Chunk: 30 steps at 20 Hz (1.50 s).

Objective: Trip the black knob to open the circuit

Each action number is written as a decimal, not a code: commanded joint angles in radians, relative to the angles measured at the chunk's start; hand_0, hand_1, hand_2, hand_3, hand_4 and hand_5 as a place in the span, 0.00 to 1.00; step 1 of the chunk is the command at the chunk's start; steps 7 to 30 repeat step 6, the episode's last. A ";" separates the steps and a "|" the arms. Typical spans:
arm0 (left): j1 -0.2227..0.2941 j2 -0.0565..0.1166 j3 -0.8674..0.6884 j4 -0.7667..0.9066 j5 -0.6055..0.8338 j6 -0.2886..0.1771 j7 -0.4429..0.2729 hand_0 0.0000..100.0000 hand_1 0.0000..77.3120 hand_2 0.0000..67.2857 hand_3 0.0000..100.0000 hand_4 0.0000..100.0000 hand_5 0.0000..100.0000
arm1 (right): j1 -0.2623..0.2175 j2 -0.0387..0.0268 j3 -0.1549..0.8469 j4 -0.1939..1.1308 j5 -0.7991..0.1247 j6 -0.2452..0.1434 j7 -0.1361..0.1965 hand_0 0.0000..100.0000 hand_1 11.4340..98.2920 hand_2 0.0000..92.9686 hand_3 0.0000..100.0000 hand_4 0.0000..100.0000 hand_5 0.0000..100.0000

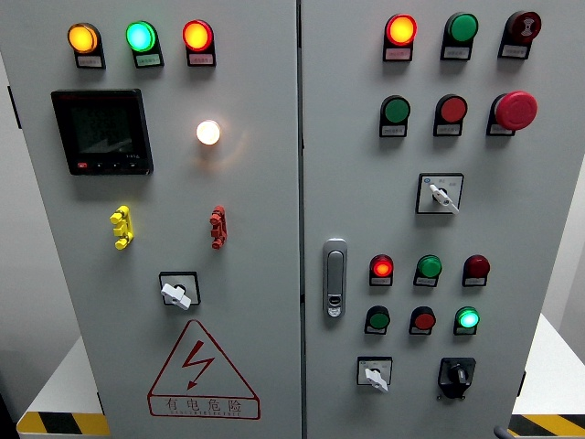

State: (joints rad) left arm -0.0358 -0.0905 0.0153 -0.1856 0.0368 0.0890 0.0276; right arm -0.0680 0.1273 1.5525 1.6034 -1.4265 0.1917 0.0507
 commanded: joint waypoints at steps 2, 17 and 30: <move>-0.001 0.000 0.000 0.000 0.000 0.000 0.000 0.00 0.00 0.29 0.26 0.10 0.09 | -0.012 0.0000 0.000 0.007 0.000 0.000 0.000 1.00 0.37 0.04 0.19 0.13 0.29; -0.001 0.000 0.000 0.000 0.000 0.000 0.000 0.00 0.00 0.29 0.26 0.10 0.09 | -0.013 0.0015 0.000 0.007 -0.002 0.000 0.001 1.00 0.36 0.04 0.19 0.13 0.28; -0.001 0.000 0.000 0.000 0.000 0.000 0.000 0.00 0.00 0.29 0.26 0.10 0.09 | -0.013 0.0015 0.000 0.007 -0.002 0.000 0.001 1.00 0.36 0.04 0.19 0.13 0.28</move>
